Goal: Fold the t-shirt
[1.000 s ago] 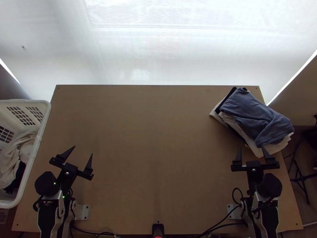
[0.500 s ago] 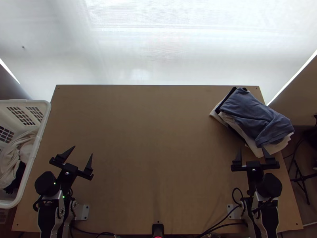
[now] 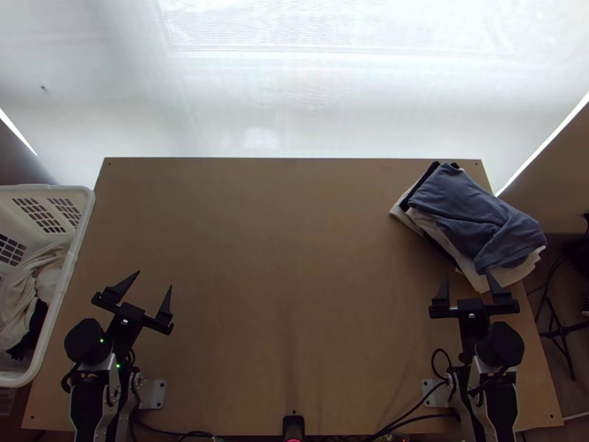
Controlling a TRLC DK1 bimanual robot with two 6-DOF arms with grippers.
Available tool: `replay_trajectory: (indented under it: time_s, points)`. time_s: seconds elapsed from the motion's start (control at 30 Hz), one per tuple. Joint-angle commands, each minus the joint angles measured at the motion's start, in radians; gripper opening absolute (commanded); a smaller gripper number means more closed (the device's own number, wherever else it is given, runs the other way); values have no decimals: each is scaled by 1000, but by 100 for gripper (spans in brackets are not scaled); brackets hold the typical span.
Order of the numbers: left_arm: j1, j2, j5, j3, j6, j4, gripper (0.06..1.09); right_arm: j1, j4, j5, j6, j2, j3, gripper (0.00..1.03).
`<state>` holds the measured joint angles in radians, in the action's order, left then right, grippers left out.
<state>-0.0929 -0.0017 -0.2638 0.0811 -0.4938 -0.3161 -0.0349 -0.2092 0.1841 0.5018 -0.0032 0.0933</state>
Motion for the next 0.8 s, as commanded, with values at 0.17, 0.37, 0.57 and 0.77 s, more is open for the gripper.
replay_trajectory:
  time_s: [0.17,0.37,0.57,0.77]
  points:
    - [28,0,-2,0,1,0,105,0,1,0,0,0,0,99]
    - [51,0,-11,0,0,0,105,-2,1,0,0,0,0,99]
    - [53,0,-3,39,-22,11,104,-2,1,0,0,0,0,99]
    - [53,6,94,124,1,-23,103,-26,-16,-44,-12,0,0,99]
